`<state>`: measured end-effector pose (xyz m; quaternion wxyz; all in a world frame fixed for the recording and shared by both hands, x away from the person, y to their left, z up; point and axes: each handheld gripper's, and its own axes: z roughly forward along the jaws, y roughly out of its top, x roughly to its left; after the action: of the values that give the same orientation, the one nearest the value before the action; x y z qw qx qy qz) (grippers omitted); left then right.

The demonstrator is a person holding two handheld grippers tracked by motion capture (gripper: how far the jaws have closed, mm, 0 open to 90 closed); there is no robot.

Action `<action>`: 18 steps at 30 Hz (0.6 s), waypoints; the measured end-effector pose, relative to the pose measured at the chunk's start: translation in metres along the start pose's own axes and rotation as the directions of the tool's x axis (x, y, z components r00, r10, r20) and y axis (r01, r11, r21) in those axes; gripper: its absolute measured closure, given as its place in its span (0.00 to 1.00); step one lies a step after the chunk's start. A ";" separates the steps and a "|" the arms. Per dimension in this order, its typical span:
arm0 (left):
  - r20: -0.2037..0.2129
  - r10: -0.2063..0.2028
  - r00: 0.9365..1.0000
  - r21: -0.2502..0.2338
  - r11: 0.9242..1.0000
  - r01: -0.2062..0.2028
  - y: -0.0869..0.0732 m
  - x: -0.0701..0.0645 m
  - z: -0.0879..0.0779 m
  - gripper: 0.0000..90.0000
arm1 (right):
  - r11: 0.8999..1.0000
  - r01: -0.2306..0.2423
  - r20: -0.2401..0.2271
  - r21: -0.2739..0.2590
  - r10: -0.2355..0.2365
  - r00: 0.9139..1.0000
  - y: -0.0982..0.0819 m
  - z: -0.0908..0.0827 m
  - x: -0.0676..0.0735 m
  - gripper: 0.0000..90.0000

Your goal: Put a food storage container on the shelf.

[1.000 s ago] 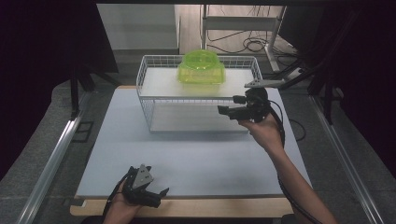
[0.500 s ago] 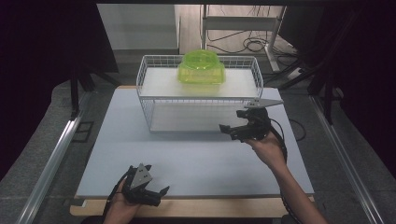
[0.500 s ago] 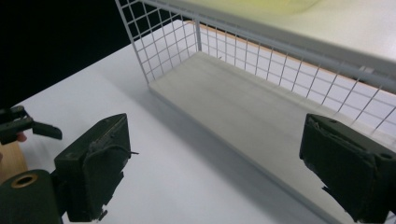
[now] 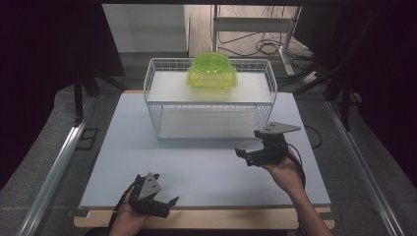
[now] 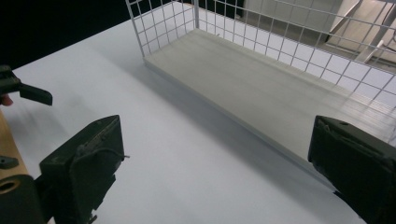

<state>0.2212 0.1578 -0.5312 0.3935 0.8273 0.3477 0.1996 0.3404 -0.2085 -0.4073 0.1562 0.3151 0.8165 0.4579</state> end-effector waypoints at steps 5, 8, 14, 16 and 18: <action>0.004 0.003 1.000 0.001 1.000 -0.003 0.000 0.000 0.000 0.02 | 1.000 0.006 0.008 -0.027 -0.006 1.000 -0.015 -0.003 0.001 0.03; 0.007 0.005 1.000 0.002 1.000 -0.005 0.000 0.000 0.000 0.02 | 1.000 0.005 0.016 -0.027 -0.005 1.000 -0.021 -0.006 0.000 0.03; 0.017 -0.001 1.000 0.001 1.000 0.001 0.000 0.001 0.000 0.02 | 1.000 -0.011 0.010 -0.026 0.012 1.000 -0.031 -0.011 0.000 0.03; 0.026 -0.004 1.000 0.002 1.000 0.004 0.000 0.001 0.000 0.02 | 1.000 -0.016 0.016 -0.018 0.016 1.000 -0.033 -0.014 0.000 0.03; 0.029 -0.008 1.000 0.000 1.000 0.008 -0.001 0.001 0.000 0.02 | 1.000 -0.019 0.015 -0.016 0.019 1.000 -0.036 -0.016 0.001 0.03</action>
<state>0.2220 0.1587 -0.5318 0.3993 0.8287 0.3454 0.1859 0.3176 -0.2317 -0.4294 0.1606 0.3249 0.8086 0.4636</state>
